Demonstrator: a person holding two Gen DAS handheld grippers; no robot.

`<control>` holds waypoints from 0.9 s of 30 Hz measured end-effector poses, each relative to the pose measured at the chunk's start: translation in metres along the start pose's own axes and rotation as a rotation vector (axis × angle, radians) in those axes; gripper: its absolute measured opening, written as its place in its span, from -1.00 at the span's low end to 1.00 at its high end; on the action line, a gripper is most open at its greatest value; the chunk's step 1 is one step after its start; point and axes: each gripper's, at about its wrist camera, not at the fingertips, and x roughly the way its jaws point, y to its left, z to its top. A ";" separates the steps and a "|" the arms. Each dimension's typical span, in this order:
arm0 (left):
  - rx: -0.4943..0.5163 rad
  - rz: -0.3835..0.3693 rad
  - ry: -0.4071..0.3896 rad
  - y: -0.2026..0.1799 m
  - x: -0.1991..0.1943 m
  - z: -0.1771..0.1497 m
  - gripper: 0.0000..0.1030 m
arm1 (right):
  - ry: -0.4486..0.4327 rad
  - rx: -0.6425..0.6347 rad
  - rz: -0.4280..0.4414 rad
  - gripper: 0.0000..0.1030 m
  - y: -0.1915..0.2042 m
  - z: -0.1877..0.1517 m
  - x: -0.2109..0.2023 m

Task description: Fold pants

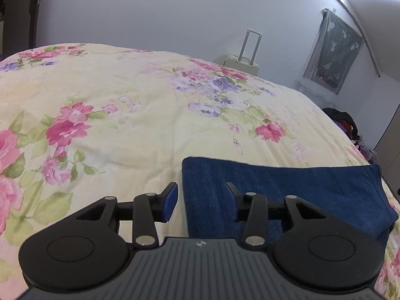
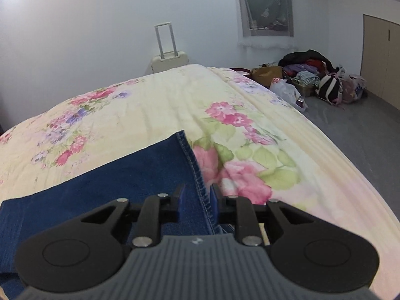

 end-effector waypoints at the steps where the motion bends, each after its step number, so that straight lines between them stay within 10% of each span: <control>1: 0.017 -0.007 0.005 -0.004 0.007 0.006 -0.05 | 0.010 -0.016 0.008 -0.73 0.005 0.003 0.009; 17: 0.179 0.092 0.144 -0.018 0.112 -0.003 -0.64 | 0.079 -0.091 -0.064 -0.85 0.017 0.008 0.166; 22: 0.200 0.185 0.177 -0.032 0.089 0.012 -0.66 | 0.115 -0.064 -0.138 -0.84 0.011 0.014 0.167; 27: 0.220 0.089 0.100 -0.052 0.020 0.001 -0.62 | 0.028 -0.055 -0.059 -0.82 0.005 0.009 0.097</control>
